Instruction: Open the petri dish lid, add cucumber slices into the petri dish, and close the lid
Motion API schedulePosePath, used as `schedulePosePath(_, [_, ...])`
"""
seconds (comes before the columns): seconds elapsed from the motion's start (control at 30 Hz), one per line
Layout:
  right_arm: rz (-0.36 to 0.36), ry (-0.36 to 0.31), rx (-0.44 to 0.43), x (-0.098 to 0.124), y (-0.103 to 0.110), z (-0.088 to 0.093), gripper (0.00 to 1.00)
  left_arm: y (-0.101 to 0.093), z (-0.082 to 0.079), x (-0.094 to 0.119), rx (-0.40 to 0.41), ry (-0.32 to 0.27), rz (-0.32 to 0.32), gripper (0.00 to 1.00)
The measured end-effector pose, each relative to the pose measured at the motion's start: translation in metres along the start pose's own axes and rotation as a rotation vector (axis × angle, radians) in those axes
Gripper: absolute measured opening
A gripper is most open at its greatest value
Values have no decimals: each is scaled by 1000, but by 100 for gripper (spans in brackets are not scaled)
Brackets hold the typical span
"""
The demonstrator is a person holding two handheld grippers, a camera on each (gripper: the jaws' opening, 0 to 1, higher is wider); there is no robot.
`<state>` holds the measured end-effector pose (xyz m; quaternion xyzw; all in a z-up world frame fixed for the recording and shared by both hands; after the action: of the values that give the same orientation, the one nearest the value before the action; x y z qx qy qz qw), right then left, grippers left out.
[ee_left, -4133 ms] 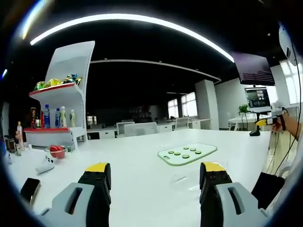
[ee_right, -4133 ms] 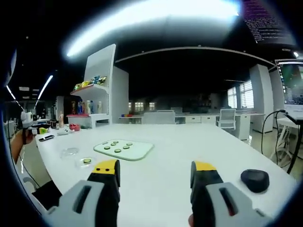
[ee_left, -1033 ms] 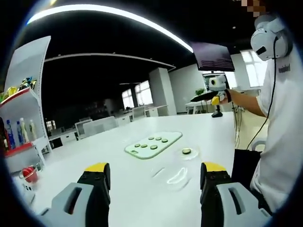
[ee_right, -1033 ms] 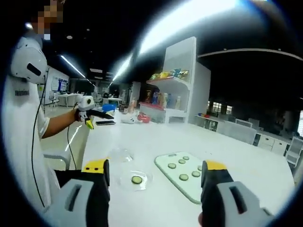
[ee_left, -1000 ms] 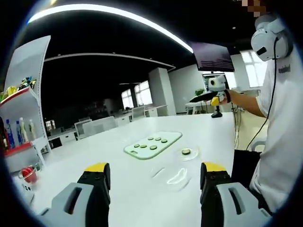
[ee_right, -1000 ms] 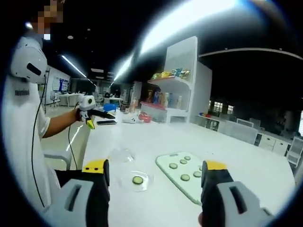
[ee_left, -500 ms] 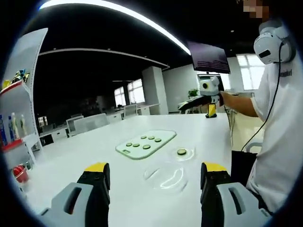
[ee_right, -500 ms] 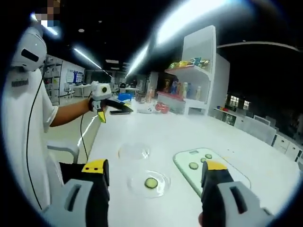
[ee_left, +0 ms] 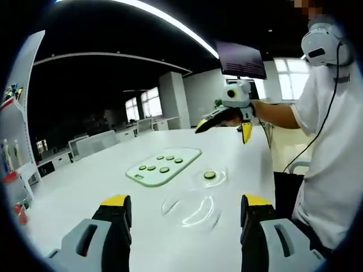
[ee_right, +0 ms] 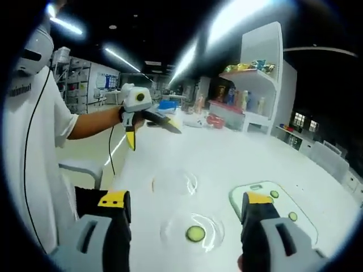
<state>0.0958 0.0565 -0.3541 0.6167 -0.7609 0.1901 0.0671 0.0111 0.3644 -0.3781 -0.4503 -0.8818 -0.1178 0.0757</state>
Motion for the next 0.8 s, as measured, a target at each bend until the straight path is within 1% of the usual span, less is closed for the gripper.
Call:
schedulePosePath(0.17, [-38, 12, 0, -19, 3, 2, 79, -2, 6, -9, 1, 36, 24, 79])
schedulePosePath(0.33, [-64, 31, 7, -32, 4, 4, 79, -4, 10, -16, 3, 56, 45, 79])
schedulePosePath(0.5, [-97, 58, 20, -47, 6, 4, 79, 0, 14, -23, 11, 65, 59, 79])
schedulePosePath(0.63, [-128, 83, 37, -59, 8, 4, 79, 3, 19, -29, 9, 93, 83, 79])
schedulePosePath(0.8, [-168, 108, 51, -72, 8, 5, 78, 5, 22, -33, 9, 112, 115, 79])
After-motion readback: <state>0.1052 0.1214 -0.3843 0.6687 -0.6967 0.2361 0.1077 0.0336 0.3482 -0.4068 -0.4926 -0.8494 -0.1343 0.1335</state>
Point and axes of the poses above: the point that each gripper's makers call its tool centre point, and the gripper's own axes: x roughly backward along the fingers, y roughly to its left, z roughly out of its underside, the point moved 10 cm from there along x, roughly backward along the fingers, and after that the axes turned 4 degrees about z, right-handed, at the moved point
